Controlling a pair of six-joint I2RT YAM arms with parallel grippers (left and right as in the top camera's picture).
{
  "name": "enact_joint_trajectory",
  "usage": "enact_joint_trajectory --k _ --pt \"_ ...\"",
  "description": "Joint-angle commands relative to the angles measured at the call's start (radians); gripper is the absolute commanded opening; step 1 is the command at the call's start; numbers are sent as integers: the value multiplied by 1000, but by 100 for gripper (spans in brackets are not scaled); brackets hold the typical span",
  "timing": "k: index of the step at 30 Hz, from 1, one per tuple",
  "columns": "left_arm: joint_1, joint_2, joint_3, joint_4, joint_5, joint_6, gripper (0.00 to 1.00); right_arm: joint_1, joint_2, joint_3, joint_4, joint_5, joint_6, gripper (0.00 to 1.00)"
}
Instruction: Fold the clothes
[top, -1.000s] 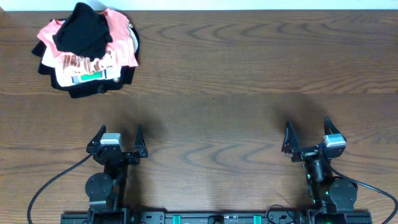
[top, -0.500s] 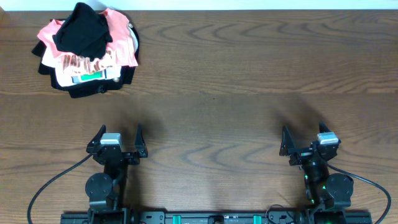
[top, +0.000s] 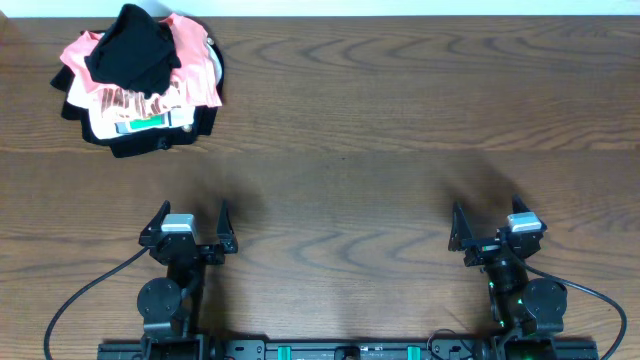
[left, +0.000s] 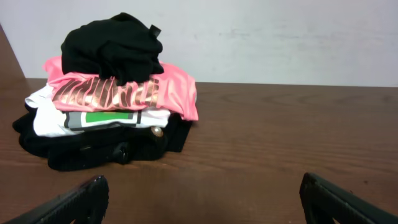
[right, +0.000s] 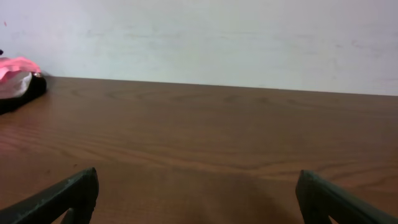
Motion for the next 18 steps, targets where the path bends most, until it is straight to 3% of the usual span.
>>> enact_joint_trajectory --k 1,18 --pt "-5 -7 -16 -37 10 -1 98 9 -8 -3 -5 14 -19 99" --pt "-5 -7 -16 -37 10 -1 98 -35 -7 -3 -4 14 -19 99"
